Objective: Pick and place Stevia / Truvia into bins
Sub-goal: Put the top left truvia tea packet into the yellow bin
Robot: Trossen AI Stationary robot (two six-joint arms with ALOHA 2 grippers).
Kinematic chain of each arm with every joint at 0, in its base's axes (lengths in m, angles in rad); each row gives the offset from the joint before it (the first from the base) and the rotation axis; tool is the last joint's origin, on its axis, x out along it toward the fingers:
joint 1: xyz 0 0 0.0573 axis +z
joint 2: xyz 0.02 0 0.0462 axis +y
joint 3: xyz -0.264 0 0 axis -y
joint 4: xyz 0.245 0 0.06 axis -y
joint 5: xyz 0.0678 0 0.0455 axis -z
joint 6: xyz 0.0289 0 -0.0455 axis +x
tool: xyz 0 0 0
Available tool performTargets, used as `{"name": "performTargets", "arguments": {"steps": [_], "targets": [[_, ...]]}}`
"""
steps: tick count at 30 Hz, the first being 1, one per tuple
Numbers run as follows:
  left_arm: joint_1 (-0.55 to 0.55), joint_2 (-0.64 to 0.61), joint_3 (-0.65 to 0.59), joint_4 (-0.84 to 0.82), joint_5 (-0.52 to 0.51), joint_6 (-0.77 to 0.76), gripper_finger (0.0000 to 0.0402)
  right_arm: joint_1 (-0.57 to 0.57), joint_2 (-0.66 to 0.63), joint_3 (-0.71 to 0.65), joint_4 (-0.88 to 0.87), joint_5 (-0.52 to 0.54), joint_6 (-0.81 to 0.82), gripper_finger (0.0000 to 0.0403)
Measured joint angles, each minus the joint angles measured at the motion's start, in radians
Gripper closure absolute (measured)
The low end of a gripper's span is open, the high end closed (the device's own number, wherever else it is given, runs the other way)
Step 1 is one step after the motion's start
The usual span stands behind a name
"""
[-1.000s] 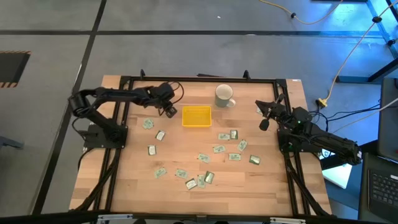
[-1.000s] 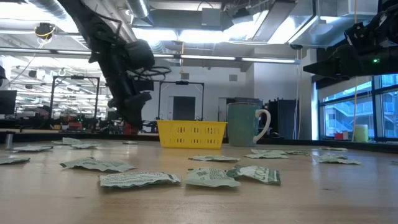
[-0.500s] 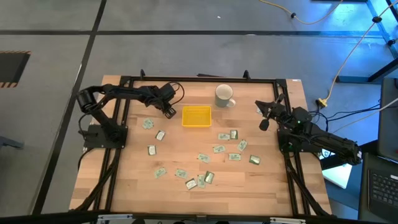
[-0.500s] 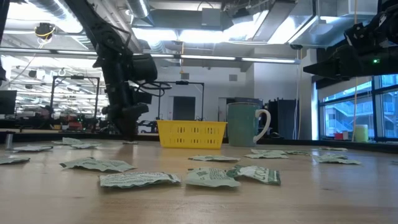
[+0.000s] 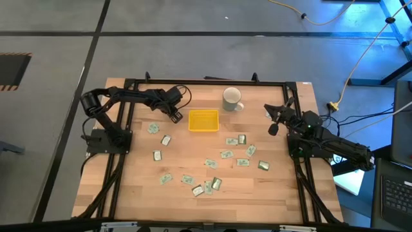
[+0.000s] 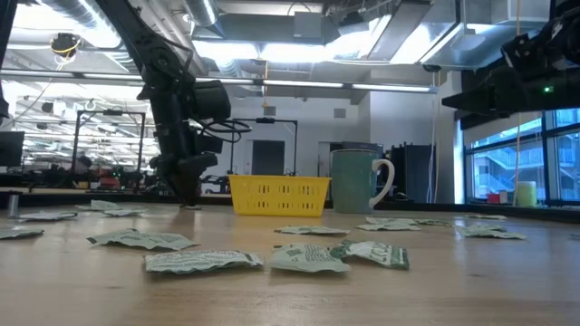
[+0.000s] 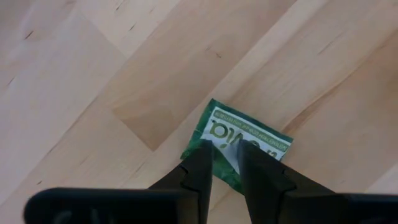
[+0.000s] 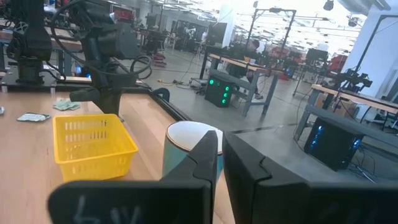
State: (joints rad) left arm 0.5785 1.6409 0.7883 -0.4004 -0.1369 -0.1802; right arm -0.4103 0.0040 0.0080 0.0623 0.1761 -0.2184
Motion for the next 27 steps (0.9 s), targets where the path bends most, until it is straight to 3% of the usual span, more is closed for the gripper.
{"name": "performTargets", "arguments": {"steps": [13, 21, 27], "targets": [[0.0, -0.009, -0.004, 0.016, 0.0, 0.019, 0.0394, 0.0, 0.0, 0.0, -0.008, 0.0, 0.0, 0.0373], [-0.002, -0.13, -0.007, 0.022, 0.01, 0.018, 0.0396, 0.0, 0.0, 0.0, -0.008, 0.0, 0.0, 0.0373], [-0.032, -0.2, -0.007, 0.222, 0.161, 0.02, 0.0395, 0.0, 0.0, 0.0, -0.008, 0.0, 0.0, 0.0373]]}}
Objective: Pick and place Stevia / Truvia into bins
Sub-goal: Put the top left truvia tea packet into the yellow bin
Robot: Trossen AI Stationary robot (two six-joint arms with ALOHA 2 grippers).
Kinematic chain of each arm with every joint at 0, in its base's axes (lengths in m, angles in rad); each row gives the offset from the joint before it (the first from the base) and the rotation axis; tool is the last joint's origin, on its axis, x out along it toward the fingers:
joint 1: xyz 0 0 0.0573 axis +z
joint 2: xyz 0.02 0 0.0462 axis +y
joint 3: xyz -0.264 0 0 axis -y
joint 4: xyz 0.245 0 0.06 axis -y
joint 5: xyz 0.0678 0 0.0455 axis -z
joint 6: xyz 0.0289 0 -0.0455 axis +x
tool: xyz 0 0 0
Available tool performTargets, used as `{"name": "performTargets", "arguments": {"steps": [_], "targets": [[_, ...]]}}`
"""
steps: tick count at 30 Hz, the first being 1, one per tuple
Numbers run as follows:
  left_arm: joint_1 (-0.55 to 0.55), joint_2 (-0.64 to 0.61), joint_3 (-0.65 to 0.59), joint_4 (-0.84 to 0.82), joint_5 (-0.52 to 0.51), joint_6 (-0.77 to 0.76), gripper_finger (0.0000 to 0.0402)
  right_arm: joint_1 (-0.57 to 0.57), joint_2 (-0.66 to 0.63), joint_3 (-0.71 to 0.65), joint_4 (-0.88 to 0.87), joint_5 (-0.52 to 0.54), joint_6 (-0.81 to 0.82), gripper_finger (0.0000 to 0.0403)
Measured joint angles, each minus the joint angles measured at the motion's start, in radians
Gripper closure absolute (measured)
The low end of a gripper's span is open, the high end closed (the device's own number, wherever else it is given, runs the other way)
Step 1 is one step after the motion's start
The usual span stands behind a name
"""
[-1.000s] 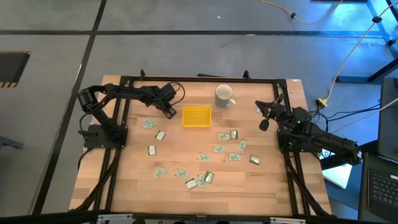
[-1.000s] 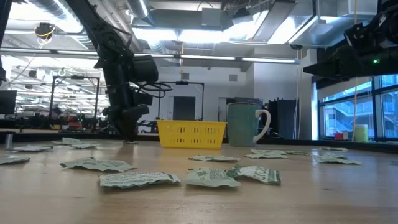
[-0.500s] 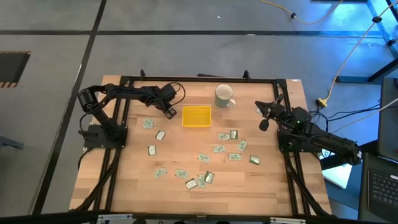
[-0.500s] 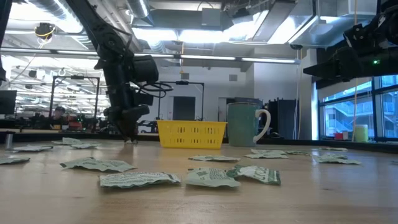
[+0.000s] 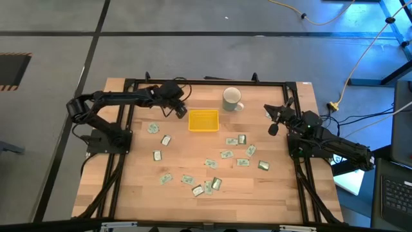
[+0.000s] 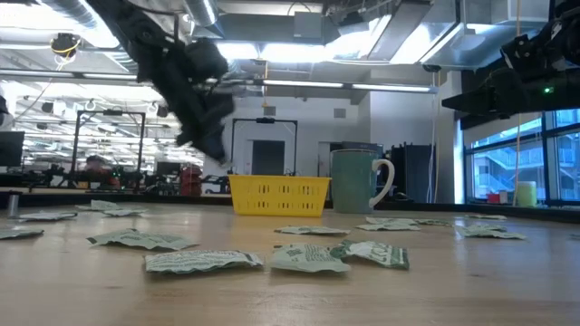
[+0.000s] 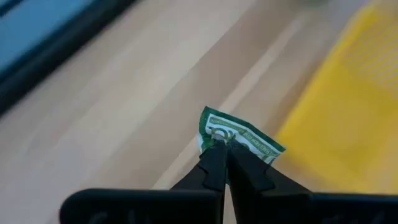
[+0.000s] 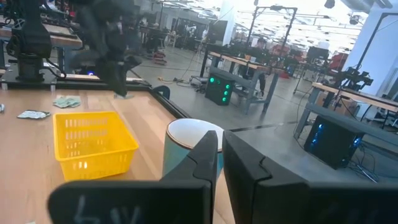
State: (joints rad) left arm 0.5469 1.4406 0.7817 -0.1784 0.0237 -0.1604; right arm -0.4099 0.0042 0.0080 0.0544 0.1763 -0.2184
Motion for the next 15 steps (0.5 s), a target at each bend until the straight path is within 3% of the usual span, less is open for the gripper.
{"name": "performTargets", "arguments": {"steps": [6, 15], "targets": [[-0.084, 0.017, 0.002, 0.225, 0.141, 0.12, 0.0392, 0.0, 0.0, 0.0, 0.0, 0.0, 0.0, 0.0373], [-0.19, 0.091, 0.002, 0.261, 0.102, 0.185, 0.0393, 0.0, 0.0, 0.0, 0.0, 0.0, 0.0, 0.0373]]}}
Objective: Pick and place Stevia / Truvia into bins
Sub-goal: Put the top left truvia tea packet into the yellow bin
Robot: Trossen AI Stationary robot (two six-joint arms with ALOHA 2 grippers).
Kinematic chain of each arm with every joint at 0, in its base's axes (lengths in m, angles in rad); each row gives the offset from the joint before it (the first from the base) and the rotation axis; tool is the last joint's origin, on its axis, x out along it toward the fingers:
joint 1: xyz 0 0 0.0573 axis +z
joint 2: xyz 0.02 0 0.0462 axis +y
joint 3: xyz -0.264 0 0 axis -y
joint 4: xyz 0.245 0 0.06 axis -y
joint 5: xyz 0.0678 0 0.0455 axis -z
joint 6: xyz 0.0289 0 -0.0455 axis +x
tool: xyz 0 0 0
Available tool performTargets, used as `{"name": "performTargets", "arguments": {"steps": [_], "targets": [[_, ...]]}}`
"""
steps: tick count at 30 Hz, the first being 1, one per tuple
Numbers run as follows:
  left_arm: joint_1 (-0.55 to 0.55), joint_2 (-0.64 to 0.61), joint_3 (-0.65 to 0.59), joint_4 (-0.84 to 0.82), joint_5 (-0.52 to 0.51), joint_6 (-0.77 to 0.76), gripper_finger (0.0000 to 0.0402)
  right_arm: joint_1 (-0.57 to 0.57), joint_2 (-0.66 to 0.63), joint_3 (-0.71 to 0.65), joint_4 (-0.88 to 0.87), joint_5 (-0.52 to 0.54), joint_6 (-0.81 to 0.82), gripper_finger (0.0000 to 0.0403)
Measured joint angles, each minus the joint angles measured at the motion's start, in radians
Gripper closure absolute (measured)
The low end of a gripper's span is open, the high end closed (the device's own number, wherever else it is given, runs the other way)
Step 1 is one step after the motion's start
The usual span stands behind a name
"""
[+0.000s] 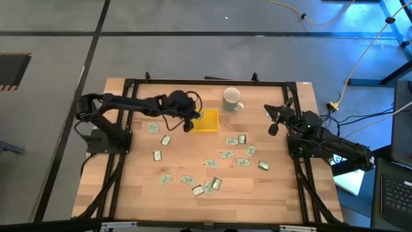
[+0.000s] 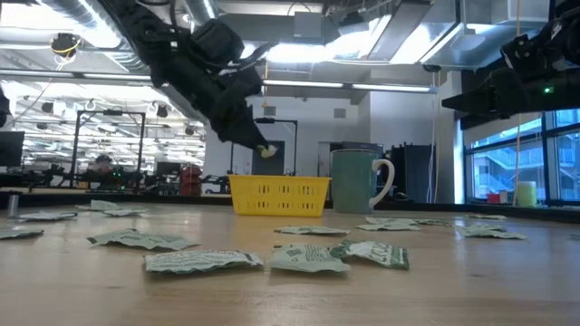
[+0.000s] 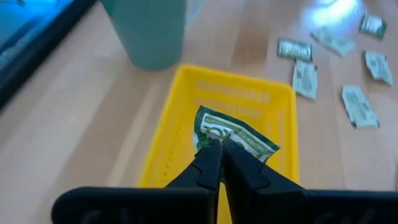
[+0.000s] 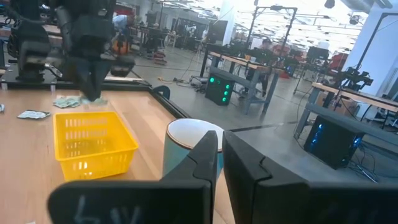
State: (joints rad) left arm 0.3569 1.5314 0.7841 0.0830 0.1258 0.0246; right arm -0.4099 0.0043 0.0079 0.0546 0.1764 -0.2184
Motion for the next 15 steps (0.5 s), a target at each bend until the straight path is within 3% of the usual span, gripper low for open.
{"name": "performTargets", "arguments": {"steps": [15], "targets": [[-0.017, 0.118, 0.0, 0.023, -0.001, -0.002, 0.039, 0.0, 0.0, 0.0, 0.0, 0.0, 0.0, 0.0373]]}}
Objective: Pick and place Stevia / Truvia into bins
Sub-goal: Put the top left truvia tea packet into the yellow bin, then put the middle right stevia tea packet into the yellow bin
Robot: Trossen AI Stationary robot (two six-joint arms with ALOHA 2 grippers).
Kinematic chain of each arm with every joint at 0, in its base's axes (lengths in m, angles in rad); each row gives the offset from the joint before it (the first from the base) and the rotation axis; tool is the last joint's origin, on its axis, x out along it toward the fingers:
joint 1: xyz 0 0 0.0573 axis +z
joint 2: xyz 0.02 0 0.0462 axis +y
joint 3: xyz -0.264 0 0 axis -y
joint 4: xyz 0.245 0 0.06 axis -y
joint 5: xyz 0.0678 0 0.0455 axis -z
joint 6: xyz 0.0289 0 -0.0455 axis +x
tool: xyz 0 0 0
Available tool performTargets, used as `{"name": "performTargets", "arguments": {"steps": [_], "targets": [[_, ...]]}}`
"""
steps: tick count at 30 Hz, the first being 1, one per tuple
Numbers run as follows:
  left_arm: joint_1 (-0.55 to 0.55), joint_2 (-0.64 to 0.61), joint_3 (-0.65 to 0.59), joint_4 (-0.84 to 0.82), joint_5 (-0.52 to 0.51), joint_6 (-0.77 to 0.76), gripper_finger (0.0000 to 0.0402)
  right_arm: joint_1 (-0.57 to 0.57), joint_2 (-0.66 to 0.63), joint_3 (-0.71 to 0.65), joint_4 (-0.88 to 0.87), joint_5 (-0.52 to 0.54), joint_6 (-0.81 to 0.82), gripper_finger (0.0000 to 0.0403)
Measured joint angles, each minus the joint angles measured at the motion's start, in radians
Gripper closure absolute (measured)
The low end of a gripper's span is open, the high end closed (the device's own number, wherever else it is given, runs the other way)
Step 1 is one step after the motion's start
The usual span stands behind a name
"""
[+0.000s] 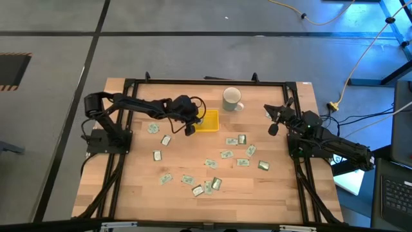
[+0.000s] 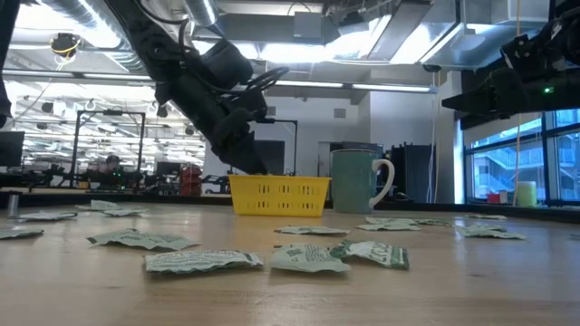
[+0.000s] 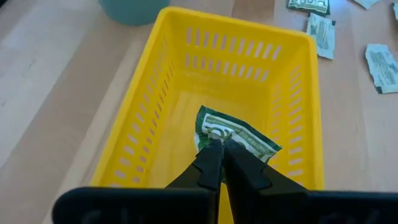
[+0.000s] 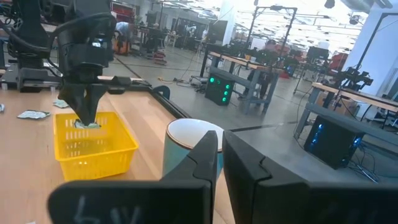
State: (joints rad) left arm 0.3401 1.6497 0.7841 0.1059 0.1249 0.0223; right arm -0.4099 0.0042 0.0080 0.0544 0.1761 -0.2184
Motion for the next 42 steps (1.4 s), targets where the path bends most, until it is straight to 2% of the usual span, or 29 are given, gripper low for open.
{"name": "performTargets", "arguments": {"steps": [15, 25, 30, 35, 39, 42], "targets": [[0.001, 0.002, 0.0, 0.005, -0.002, 0.0, 0.0381, 0.0, 0.0, 0.0, 0.0, 0.0, 0.0, 0.0373], [0.002, -0.007, 0.0, 0.006, -0.043, -0.009, 0.0343, 0.0, 0.0, 0.0, 0.0, -0.001, 0.0, 0.0373], [-0.001, -0.09, 0.0, 0.012, -0.025, -0.03, 0.0337, 0.0, 0.0, 0.0, -0.001, -0.002, 0.01, 0.0373], [-0.008, -0.224, -0.005, 0.024, 0.028, 0.046, 0.0336, 0.0, 0.0, 0.0, 0.0, -0.003, 0.094, 0.0373], [-0.002, -0.336, -0.063, 0.07, 0.026, 0.076, 0.0336, 0.0, 0.0, 0.0, 0.0, -0.005, 0.139, 0.0373], [-0.002, -0.413, -0.142, 0.178, 0.027, 0.077, 0.0336, 0.0, 0.001, 0.0, 0.025, -0.03, 0.15, 0.0373]]}}
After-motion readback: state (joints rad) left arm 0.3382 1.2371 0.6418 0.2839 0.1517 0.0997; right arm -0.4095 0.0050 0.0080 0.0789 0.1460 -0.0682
